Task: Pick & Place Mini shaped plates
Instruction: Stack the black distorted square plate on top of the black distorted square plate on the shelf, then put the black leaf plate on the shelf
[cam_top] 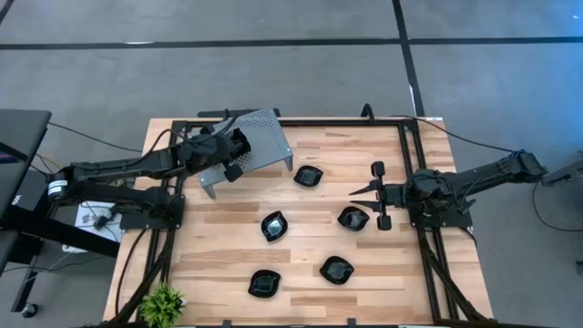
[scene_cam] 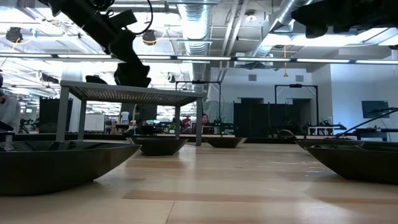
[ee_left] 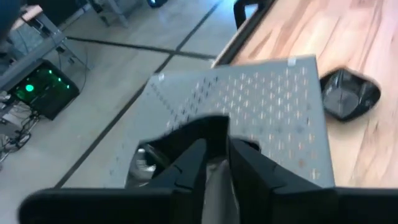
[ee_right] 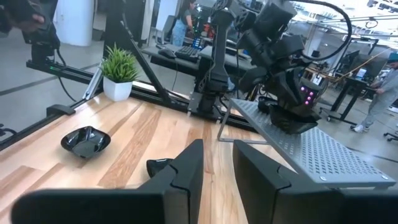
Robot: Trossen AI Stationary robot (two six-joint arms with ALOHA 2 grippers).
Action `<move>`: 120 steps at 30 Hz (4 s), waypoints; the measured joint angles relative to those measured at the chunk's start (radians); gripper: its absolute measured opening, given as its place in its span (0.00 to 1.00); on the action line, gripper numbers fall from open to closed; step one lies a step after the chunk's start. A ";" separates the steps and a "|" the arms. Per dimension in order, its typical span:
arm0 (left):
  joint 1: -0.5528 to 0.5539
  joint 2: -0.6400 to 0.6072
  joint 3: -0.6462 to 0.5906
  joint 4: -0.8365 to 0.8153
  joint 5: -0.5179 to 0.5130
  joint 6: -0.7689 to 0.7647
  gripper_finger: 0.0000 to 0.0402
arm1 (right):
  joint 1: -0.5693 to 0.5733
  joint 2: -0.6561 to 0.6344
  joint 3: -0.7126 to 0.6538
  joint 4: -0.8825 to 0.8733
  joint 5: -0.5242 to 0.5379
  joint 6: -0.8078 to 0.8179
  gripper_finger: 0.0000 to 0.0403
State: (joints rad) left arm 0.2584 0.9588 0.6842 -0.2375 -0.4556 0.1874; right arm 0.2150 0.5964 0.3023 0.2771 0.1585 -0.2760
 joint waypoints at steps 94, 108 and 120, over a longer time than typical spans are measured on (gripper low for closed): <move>-0.728 0.846 -0.045 0.650 -0.088 -0.760 0.05 | -0.001 0.000 0.001 -0.008 0.000 0.094 0.20; -0.662 0.818 0.235 0.666 -0.068 -0.280 0.02 | -0.001 0.000 0.001 -0.007 0.000 0.094 0.20; -0.267 0.488 0.252 0.398 -0.070 -0.164 0.02 | -0.001 0.000 0.001 -0.006 0.000 0.093 0.20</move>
State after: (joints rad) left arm -0.0089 1.4472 0.9364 0.1602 -0.5260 0.0231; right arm 0.2138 0.5963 0.3031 0.2707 0.1581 -0.1825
